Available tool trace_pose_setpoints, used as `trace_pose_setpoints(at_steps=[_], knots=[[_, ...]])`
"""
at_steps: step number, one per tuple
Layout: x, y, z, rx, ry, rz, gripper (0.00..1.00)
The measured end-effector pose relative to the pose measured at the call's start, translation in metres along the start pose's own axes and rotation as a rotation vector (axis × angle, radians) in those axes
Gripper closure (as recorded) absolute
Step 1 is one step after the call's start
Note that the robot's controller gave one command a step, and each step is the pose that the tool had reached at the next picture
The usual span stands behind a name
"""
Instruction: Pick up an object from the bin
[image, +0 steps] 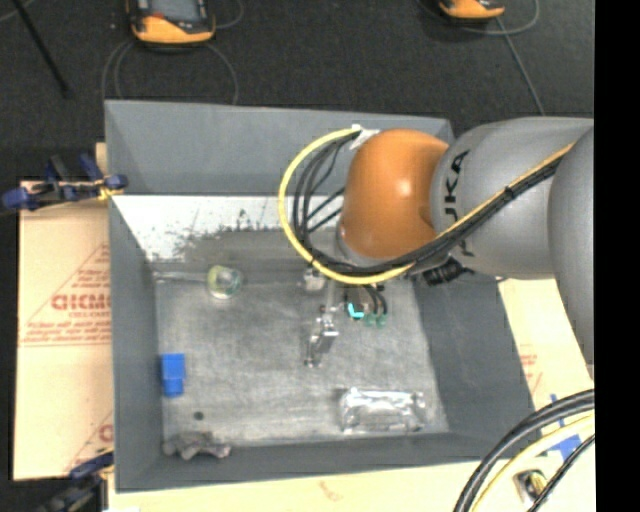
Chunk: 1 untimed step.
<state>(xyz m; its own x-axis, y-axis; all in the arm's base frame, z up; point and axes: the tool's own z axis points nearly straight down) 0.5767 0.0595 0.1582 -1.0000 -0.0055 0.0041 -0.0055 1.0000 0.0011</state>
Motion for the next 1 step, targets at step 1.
trace_pose_setpoints(at_steps=[1], knots=[[0.0099, -0.082, 0.0439, 0.005, -0.003, -0.263, 0.0]])
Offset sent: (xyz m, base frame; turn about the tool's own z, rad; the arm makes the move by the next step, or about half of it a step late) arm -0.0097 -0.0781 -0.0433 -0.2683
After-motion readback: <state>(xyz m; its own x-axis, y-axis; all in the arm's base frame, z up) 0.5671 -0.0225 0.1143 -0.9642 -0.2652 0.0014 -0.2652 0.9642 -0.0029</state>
